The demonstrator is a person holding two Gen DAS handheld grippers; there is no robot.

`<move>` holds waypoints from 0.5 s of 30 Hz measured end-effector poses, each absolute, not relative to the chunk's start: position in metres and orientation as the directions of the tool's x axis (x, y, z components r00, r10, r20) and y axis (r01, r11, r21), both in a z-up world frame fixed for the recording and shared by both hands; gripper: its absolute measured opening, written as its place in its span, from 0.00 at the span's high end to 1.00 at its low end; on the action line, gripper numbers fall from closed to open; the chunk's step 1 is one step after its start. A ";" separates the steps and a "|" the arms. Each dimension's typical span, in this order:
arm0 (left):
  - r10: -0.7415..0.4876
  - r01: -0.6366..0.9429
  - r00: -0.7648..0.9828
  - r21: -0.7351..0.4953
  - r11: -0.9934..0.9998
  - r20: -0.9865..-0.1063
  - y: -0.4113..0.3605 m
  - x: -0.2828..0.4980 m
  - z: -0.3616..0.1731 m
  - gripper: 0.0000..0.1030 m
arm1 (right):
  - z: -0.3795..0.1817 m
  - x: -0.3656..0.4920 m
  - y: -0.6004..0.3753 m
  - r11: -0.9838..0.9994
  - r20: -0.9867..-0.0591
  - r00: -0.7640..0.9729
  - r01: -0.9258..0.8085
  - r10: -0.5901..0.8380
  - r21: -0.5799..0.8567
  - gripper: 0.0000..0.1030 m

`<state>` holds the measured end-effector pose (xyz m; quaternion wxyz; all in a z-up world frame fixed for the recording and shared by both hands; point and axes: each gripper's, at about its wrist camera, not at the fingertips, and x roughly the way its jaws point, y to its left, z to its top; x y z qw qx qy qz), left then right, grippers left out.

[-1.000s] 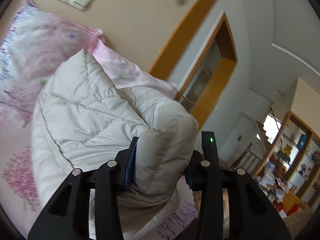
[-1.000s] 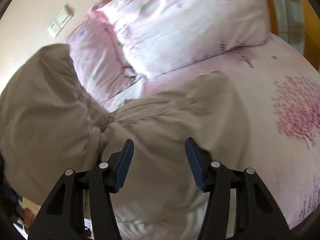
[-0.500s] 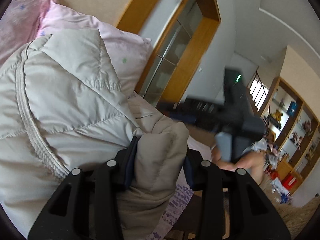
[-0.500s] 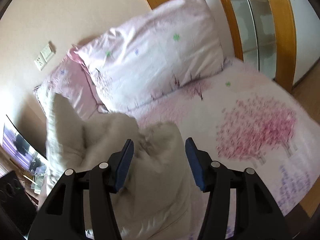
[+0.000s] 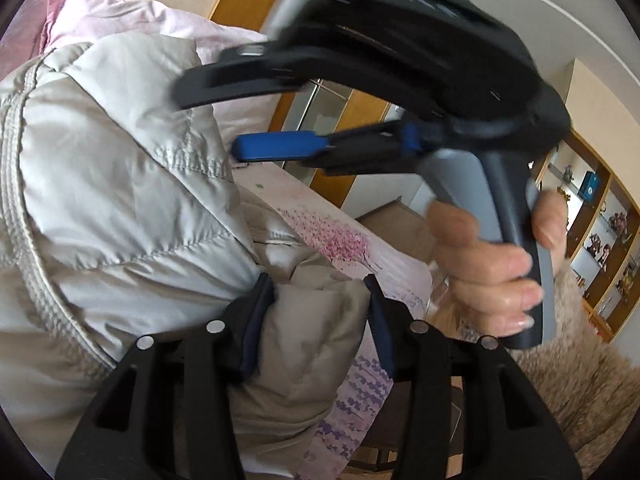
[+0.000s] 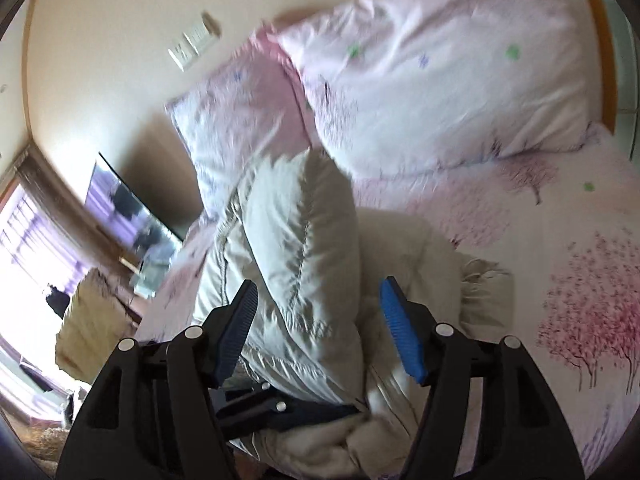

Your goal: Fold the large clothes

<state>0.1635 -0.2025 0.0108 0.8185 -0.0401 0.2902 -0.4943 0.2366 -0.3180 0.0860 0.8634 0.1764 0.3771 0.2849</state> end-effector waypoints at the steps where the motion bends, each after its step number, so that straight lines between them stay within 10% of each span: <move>1: -0.829 0.789 0.341 -0.345 0.509 -0.443 -0.207 0.165 0.009 0.55 | 0.082 0.243 -0.315 0.770 -0.561 0.534 -0.360 0.633 0.526 0.37; 8: -0.815 0.803 0.333 -0.311 0.509 -0.474 -0.216 0.160 0.001 0.55 | 0.068 0.249 -0.309 0.752 -0.594 0.462 -0.378 0.659 0.540 0.37; 15: -0.802 0.805 0.349 -0.284 0.521 -0.484 -0.216 0.158 0.006 0.53 | 0.053 0.250 -0.312 0.744 -0.597 0.445 -0.365 0.667 0.559 0.76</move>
